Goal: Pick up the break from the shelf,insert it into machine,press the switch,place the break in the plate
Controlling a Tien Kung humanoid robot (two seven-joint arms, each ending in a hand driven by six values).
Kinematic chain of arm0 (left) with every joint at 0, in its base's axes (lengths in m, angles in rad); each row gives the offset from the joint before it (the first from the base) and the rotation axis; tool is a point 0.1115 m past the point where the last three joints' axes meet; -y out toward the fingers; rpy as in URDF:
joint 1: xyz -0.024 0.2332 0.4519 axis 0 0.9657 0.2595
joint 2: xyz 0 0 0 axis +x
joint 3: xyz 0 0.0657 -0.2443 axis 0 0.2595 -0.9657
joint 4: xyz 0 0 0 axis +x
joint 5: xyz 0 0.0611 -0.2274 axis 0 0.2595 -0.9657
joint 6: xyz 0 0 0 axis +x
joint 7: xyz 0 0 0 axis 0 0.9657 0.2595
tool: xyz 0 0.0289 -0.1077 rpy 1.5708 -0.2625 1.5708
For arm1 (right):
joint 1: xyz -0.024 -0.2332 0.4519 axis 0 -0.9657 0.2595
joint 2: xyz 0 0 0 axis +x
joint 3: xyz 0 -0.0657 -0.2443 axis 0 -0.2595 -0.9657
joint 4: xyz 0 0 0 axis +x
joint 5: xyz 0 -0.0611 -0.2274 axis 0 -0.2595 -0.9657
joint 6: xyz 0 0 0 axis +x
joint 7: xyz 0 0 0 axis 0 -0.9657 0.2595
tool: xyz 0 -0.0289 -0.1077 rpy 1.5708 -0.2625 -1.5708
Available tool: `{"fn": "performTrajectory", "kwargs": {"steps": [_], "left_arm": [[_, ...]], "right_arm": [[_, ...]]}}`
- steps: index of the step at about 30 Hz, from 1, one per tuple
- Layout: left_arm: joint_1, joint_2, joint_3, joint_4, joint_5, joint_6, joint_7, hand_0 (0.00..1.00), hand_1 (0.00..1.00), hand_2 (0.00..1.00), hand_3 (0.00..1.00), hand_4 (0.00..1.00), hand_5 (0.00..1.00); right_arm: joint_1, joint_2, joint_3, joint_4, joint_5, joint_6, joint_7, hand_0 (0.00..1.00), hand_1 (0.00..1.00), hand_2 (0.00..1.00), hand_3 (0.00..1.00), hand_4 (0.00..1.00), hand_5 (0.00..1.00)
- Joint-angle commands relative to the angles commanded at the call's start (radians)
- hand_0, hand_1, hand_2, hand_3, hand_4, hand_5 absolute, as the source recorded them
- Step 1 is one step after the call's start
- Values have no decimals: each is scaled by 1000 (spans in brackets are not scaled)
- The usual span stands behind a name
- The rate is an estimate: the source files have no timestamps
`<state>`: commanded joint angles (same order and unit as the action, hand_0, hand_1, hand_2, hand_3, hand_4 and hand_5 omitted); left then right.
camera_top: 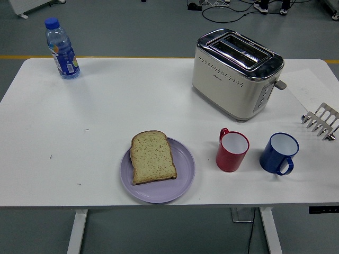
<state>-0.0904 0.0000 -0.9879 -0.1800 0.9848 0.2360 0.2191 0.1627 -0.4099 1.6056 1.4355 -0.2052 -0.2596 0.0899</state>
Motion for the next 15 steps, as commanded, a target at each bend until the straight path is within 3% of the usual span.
{"fn": "performTrajectory", "kwargs": {"steps": [15], "left_arm": [[-3,0,2,0,0,-2,2,625,455,467,511,260,810]], "right_arm": [[15,1,-3,-1,19,3,2,648,609,633,584,410,335]]}}
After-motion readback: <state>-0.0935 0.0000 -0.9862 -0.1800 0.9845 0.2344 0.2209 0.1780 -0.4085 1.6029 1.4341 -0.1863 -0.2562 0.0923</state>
